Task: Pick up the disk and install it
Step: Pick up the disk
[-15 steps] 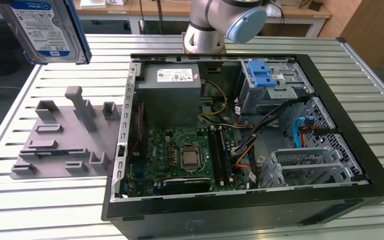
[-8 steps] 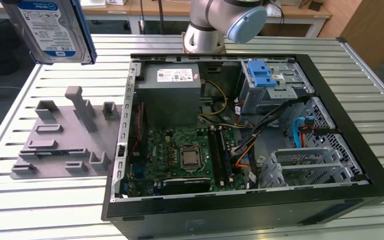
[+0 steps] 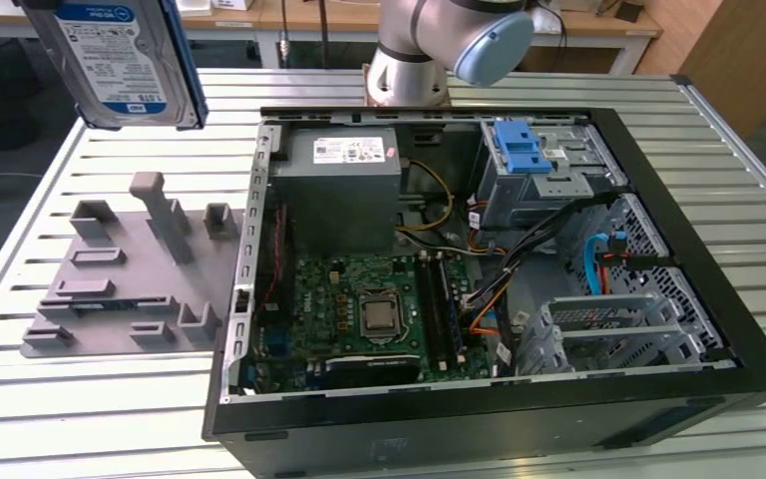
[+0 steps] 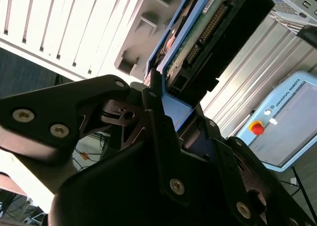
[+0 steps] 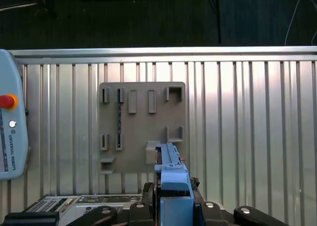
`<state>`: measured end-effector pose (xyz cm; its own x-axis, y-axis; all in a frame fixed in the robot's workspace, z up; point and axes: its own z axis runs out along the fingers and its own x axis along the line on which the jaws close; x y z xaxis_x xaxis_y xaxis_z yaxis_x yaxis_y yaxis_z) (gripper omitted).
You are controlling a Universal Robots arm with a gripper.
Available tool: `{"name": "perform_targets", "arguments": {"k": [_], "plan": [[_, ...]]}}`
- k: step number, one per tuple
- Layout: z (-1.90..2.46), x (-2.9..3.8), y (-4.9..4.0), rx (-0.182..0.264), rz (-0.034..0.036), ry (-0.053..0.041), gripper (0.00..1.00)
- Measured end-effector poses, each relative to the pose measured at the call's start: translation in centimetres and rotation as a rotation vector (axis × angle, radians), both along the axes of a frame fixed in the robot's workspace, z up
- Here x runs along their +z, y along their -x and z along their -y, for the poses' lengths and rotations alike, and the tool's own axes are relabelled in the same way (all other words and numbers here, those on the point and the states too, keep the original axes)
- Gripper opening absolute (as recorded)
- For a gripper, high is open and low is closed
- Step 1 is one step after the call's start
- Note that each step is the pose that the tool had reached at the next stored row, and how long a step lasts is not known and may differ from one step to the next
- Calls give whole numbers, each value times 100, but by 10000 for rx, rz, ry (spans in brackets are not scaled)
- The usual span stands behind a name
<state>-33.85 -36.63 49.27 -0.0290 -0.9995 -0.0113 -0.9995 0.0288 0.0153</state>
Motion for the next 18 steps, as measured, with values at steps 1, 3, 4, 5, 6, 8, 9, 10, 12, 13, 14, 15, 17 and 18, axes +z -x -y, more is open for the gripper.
{"name": "perform_targets", "arguments": {"k": [1, 3, 4, 5, 6, 8, 9, 10, 12, 13, 14, 15, 17, 18], "plan": [[4, 0, -13, 1, 0, 0, 36], [16, 0, -40, 0, -1, 0, 36], [23, 0, -50, 0, 0, 0, 36], [27, 0, -56, 0, 0, 0, 36], [31, 0, -62, 0, -1, 0, 36], [44, 0, -81, 0, -1, 0, 36], [53, 0, -95, 0, -1, 1, 36], [60, 0, -105, 0, -1, 1, 36], [72, 0, -126, 0, -1, 0, 36], [78, 0, -137, 0, 0, 0, 36], [84, -1, -147, 0, -1, 0, 36], [91, -1, -158, 0, -1, 0, 36], [110, -1, -182, 0, 0, 0, 36], [119, -1, -194, 0, -1, 0, 36]]}}
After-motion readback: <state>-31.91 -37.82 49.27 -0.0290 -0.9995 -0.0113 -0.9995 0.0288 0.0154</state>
